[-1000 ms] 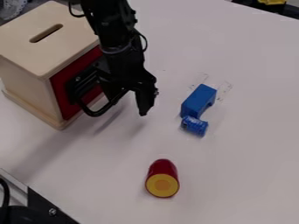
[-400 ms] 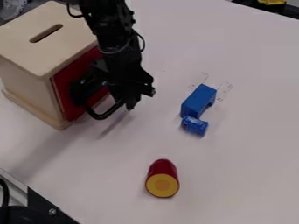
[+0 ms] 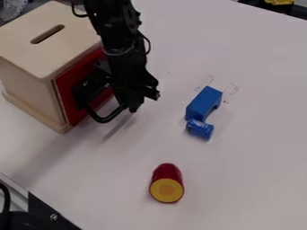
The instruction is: Oppen the drawer
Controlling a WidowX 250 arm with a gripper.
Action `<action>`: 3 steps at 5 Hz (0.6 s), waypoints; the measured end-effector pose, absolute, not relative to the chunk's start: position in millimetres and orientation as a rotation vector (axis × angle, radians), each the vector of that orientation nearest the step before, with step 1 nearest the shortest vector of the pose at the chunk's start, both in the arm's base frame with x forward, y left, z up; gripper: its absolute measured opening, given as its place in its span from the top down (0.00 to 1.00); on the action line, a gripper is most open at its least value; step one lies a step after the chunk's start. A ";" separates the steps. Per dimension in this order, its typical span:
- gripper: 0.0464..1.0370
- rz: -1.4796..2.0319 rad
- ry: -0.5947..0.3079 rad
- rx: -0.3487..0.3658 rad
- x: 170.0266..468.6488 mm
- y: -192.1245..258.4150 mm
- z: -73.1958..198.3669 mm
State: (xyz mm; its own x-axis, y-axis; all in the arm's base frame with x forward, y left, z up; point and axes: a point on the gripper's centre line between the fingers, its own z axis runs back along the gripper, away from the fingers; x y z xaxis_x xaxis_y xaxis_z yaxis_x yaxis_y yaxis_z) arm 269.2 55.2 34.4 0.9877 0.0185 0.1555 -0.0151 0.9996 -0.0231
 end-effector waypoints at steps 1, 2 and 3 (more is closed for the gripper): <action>0.93 0.016 -0.134 -0.026 267.8 45.5 34.0; 0.93 0.006 -0.132 -0.045 266.5 32.9 32.2; 0.93 -0.001 -0.132 -0.045 268.0 19.1 31.9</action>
State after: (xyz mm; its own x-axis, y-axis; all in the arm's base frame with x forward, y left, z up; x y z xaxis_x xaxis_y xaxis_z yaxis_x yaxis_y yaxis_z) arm 268.0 19.1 31.9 0.9913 0.0022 0.1313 0.0038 0.9990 -0.0450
